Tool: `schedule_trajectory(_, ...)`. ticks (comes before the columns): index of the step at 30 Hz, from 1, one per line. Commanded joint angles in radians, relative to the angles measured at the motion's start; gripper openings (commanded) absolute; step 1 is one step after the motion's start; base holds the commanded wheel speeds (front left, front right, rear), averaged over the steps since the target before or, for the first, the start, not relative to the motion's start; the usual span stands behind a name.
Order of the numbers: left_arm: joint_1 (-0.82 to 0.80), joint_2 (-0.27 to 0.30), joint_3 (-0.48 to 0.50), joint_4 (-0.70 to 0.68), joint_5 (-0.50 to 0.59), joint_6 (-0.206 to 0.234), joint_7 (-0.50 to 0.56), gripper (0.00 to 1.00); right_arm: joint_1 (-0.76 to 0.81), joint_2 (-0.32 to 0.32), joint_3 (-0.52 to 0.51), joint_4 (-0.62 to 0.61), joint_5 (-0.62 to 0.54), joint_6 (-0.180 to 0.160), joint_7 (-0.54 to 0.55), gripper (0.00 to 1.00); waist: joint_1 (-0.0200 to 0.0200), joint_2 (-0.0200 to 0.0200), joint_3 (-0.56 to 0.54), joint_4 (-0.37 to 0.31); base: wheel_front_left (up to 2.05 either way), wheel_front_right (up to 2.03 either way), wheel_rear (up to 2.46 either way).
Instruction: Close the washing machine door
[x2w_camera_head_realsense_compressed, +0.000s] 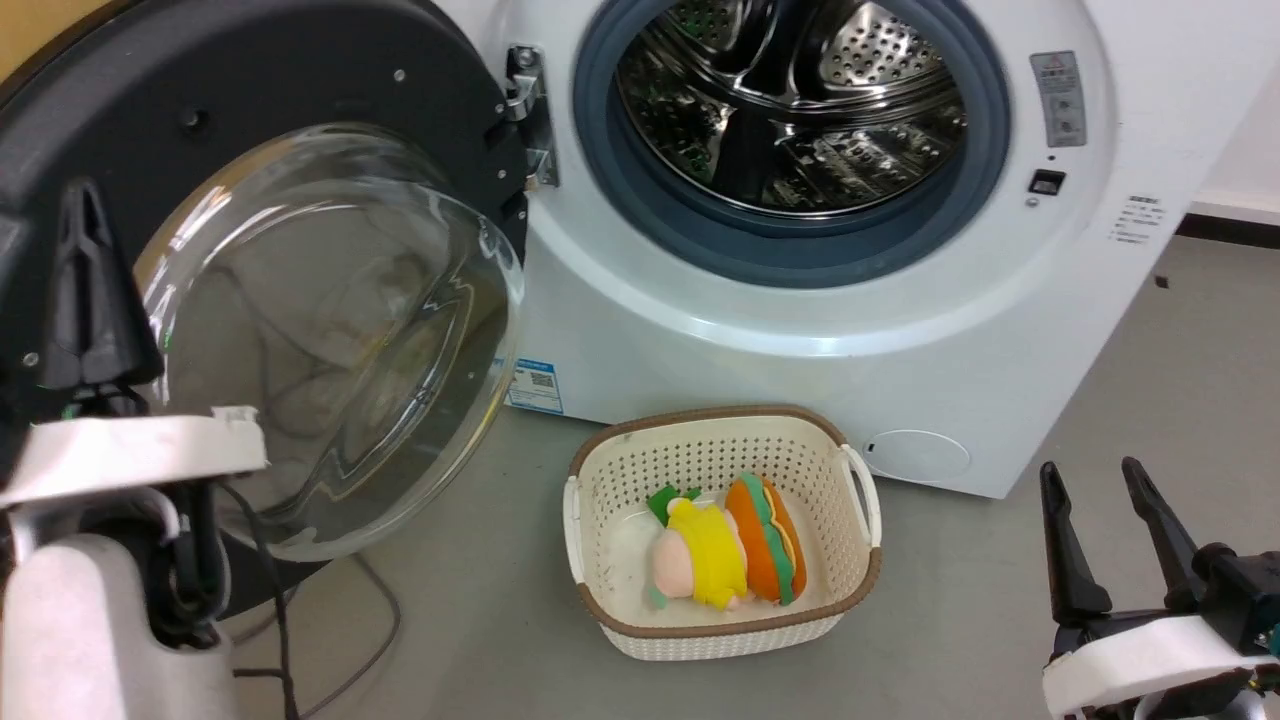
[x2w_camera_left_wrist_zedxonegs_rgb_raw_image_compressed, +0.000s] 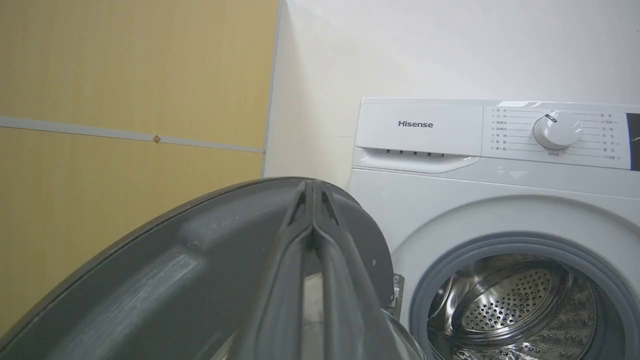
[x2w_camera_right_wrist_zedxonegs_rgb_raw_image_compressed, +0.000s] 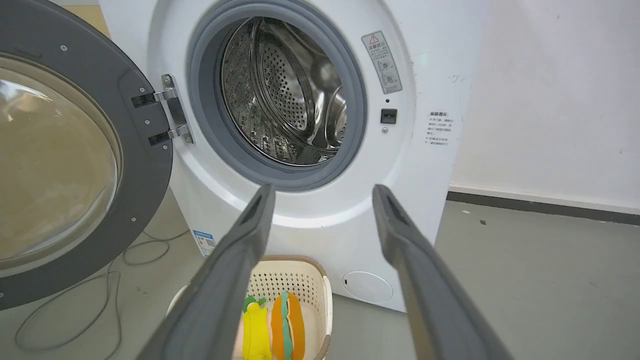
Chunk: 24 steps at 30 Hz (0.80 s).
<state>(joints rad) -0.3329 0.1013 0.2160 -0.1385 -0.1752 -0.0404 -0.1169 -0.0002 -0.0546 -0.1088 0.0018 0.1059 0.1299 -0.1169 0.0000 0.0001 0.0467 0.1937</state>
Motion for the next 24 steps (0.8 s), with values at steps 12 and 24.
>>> schedule_trajectory(12, -0.178, 0.102, 0.157, 0.148, -0.189, -0.027, 0.020, 0.00, -0.026, 0.002, -0.033, -0.004, 0.032, 0.000, -0.035, 1.00, 0.0000, -0.0001, 0.025, 0.075, 0.00, 0.00, 0.00)
schedule_trajectory(24, -0.287, 0.230, 0.252, 0.354, -0.308, -0.007, 0.172, 0.00, -0.045, 0.003, -0.049, -0.007, 0.052, 0.001, -0.060, 1.00, 0.0000, -0.0001, 0.058, 0.100, 0.00, 0.00, 0.00)
